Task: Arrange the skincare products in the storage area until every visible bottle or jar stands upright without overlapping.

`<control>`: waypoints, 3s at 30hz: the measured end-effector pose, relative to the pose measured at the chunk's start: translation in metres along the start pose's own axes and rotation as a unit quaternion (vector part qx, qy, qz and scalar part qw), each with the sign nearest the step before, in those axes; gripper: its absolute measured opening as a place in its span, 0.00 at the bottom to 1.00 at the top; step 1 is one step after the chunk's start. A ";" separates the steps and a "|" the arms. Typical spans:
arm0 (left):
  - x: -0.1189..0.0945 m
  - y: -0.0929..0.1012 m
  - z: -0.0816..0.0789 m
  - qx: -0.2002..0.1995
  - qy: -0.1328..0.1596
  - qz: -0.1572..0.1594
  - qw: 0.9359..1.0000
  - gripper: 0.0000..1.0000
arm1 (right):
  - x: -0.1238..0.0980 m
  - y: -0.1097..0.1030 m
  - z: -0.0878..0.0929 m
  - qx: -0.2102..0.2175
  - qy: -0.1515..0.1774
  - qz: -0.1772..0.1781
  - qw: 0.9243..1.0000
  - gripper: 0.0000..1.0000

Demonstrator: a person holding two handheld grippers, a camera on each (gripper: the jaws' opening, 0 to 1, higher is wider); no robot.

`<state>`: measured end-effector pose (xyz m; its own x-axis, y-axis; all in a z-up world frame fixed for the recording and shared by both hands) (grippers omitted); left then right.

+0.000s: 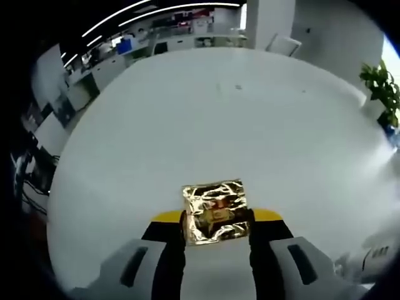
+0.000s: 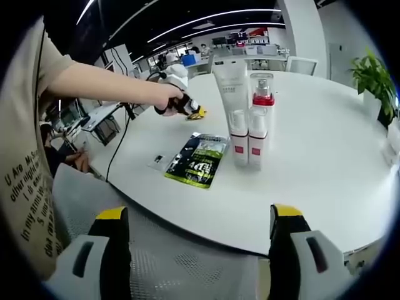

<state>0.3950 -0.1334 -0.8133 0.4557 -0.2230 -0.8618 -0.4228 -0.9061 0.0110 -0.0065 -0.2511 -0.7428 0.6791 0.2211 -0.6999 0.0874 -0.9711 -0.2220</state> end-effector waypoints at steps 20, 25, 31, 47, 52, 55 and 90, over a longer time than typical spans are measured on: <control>-0.023 -0.006 0.001 -0.004 0.009 0.003 1.000 0.34 | -0.001 0.000 0.001 -0.007 0.009 -0.002 1.000 0.93; -0.031 -0.008 0.001 -0.006 0.017 0.004 1.000 0.34 | -0.002 0.001 0.001 0.003 0.022 -0.003 1.000 0.93; -0.040 -0.008 0.003 -0.002 0.023 0.006 1.000 0.33 | -0.003 0.003 0.002 -0.001 0.029 -0.004 1.000 0.93; -0.068 -0.004 0.019 0.014 0.033 0.009 0.999 0.32 | -0.006 0.001 0.004 -0.029 0.039 -0.011 0.999 0.92; -0.072 -0.001 0.029 0.017 0.032 0.010 0.999 0.31 | -0.006 0.001 0.005 -0.038 0.039 -0.010 0.998 0.91; -0.074 0.000 0.038 0.016 0.027 0.010 0.999 0.31 | -0.007 0.001 0.005 -0.039 0.042 -0.012 0.998 0.91; -0.076 0.017 0.115 0.020 -0.034 0.020 0.999 0.31 | -0.010 -0.001 0.008 -0.039 0.063 -0.017 0.997 0.91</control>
<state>0.2632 -0.0910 -0.8063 0.3845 -0.2323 -0.8934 -0.4714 -0.8815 0.0264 -0.0189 -0.2521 -0.7408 0.7601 0.2460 -0.6014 0.1655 -0.9683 -0.1870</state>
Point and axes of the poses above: the point that each gripper's makers call its tool centre point, and the gripper's own axes: x roughly forward along the fingers, y roughly to its right, z roughly out of its underside, the point moved 10 cm from there along -x, roughly backward along the fingers, and after that the axes turned 6 degrees about -y, right-handed, at the moved point
